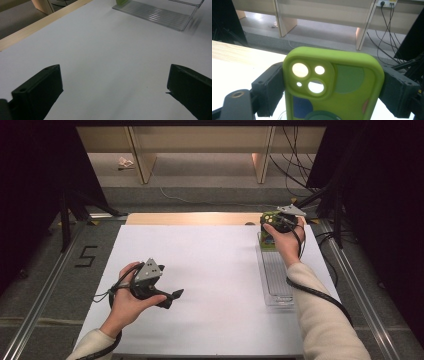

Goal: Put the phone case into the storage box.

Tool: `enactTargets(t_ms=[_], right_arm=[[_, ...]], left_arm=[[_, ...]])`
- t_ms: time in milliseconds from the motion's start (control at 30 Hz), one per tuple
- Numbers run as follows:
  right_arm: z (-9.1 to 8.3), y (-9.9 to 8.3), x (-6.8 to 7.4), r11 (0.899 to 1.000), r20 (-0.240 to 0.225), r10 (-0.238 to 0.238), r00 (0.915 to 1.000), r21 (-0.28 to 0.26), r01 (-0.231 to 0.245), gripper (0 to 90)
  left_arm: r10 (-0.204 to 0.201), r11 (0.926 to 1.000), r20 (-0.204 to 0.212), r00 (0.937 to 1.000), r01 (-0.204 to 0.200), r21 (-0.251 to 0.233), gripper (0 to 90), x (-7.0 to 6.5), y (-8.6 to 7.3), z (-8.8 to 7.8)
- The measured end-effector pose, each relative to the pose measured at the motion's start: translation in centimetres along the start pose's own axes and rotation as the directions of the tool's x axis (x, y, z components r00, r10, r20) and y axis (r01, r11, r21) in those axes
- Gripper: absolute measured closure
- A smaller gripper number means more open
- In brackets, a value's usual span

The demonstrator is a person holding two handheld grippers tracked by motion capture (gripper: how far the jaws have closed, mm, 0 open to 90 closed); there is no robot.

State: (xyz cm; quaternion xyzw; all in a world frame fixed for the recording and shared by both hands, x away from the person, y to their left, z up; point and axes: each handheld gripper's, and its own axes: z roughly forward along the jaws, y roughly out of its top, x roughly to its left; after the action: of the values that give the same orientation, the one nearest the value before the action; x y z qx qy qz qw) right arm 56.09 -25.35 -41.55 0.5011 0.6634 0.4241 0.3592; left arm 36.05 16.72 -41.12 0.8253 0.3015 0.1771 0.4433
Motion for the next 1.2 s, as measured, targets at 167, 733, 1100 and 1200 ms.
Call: enactTargets(t_ms=[167, 733, 1100, 1200], right_arm=[[0.13, -0.23, -0.02, 1.0, 0.001, 0.003, 1.0, 0.002, -0.003, 16.7], [0.43, -0.26, -0.38, 0.999, -0.027, 0.044, 0.9986, 0.019, -0.044, 7.8], [-0.16, 0.07, -0.55, 0.999, -0.014, 0.044, 0.9989, 0.012, -0.044, 4.4], [-0.38, 0.2, -0.54, 0.999, -0.015, 0.043, 0.999, 0.008, -0.043, 3.9]], left_arm=[[0.001, 1.0, 0.001, 1.0, -0.001, 0.0, 0.0, -0.02, 0.0, 0.01], [0.001, 1.0, 0.001, 1.0, -0.001, 0.002, 0.0, 0.0, -0.02, 0.04], [0.002, 1.0, 0.0, 1.0, -0.002, 0.0, 0.0, -0.03, 0.0, 0.02], [0.001, 1.0, 0.0, 1.0, -0.001, -0.001, 0.0, -0.02, 0.0, 0.02]])
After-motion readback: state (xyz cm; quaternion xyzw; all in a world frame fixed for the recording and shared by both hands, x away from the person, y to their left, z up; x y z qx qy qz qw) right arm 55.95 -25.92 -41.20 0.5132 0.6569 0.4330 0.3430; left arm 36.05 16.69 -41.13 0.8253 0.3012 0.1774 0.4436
